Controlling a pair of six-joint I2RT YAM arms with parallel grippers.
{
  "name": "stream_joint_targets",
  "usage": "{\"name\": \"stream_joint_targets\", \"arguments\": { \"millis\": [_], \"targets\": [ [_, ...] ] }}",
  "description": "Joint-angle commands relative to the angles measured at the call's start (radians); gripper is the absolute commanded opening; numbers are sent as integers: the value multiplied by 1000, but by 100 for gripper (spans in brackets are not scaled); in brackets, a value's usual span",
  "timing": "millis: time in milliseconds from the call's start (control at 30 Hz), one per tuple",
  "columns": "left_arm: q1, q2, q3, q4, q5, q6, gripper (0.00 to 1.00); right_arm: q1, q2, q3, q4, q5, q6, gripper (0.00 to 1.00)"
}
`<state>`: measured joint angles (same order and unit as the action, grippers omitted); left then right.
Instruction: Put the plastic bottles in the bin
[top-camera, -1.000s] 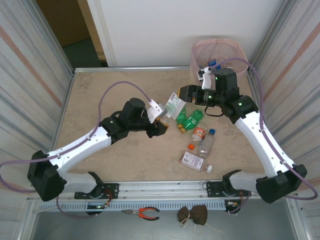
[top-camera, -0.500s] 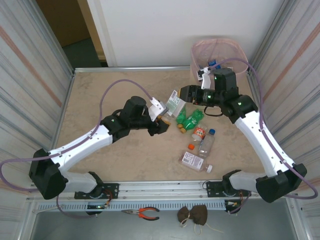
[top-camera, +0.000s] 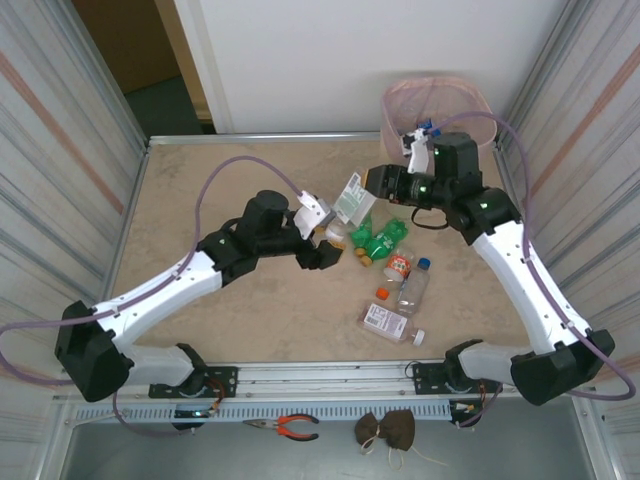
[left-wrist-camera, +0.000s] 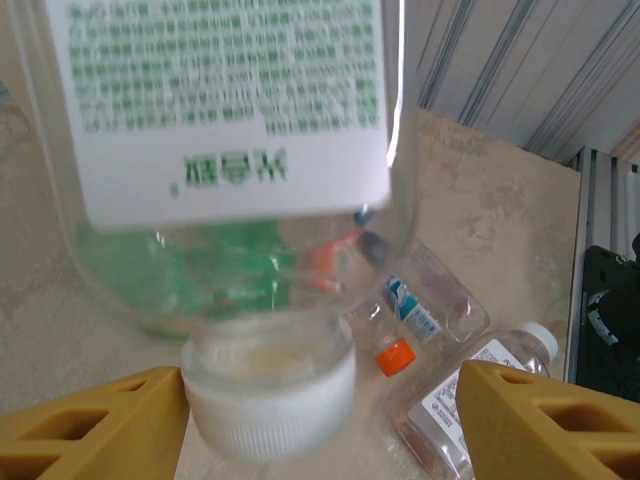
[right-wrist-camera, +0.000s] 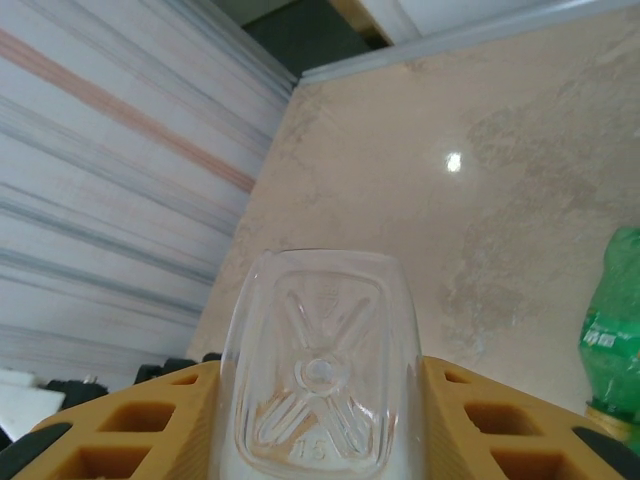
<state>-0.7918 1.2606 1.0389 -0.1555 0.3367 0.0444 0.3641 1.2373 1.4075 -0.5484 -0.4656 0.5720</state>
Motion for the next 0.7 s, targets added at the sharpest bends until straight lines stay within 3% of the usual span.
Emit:
{"name": "stream_joint_targets", "arguments": {
  "millis": [0, 467, 667],
  "targets": [
    [3, -45, -24, 28, -12, -8, 72, -57, -3, 80, 40, -6, -12, 38],
    [3, -110, -63, 0, -56, -16, 72, -415, 144, 327, 149, -97, 17, 34],
    [3, -131, -79, -12, -76, -17, 72, -486, 263, 458, 109, -62, -80, 33]
  ]
}}
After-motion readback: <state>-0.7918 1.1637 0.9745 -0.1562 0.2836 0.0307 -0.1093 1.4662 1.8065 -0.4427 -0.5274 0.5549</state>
